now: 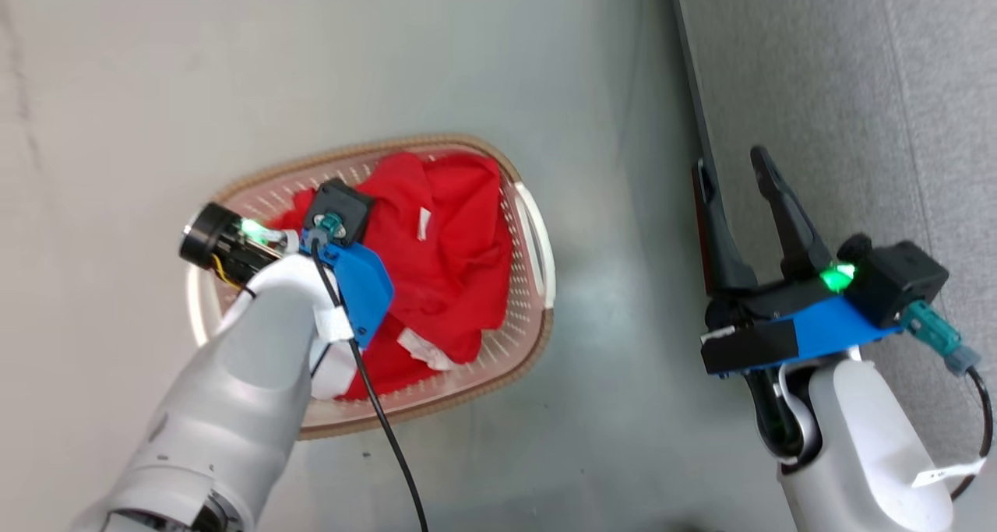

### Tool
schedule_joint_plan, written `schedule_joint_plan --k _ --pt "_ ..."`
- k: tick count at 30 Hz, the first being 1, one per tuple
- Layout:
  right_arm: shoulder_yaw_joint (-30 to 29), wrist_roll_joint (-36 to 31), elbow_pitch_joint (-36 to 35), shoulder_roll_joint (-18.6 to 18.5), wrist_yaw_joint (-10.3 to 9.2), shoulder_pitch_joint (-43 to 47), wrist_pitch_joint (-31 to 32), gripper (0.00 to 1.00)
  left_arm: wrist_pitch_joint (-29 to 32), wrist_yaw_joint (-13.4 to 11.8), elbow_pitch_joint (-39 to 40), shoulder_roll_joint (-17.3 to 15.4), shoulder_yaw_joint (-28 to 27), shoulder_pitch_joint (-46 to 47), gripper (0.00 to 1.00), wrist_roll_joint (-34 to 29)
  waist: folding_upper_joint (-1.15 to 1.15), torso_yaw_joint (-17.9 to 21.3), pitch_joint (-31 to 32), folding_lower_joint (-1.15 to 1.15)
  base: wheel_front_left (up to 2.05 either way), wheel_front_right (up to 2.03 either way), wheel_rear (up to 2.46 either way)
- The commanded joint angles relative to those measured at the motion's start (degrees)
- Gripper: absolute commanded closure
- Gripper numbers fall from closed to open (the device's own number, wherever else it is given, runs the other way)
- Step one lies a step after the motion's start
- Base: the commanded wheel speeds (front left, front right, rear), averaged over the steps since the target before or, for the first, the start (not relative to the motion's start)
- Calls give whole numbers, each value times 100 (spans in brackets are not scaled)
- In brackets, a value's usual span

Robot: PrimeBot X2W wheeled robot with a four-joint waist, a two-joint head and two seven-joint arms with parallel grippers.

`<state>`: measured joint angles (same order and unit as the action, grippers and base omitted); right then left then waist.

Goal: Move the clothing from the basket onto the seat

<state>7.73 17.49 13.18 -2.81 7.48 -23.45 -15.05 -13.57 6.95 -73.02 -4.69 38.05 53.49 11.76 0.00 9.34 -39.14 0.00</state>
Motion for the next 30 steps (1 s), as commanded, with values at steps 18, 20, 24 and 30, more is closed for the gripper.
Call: schedule_joint_plan --k 18,20,24,30 --pt "-141 -154 217 -52 3 749 -21 0 -169 41 1943 121 -332 -957 100 307 0 -493 1759 0 0 0 0" --pt "-151 -169 244 -42 3 829 -21 0 -169 43 2147 127 -362 -1004 100 285 0 -509 1925 0 0 0 0" --pt "-167 -182 275 -27 3 989 -20 0 -171 49 2519 140 -429 -1088 100 288 0 -531 2215 0 0 0 0" --pt "-177 -187 337 -15 3 1225 -20 0 -170 56 2970 160 -480 -1086 100 295 0 -551 2603 0 0 0 0"
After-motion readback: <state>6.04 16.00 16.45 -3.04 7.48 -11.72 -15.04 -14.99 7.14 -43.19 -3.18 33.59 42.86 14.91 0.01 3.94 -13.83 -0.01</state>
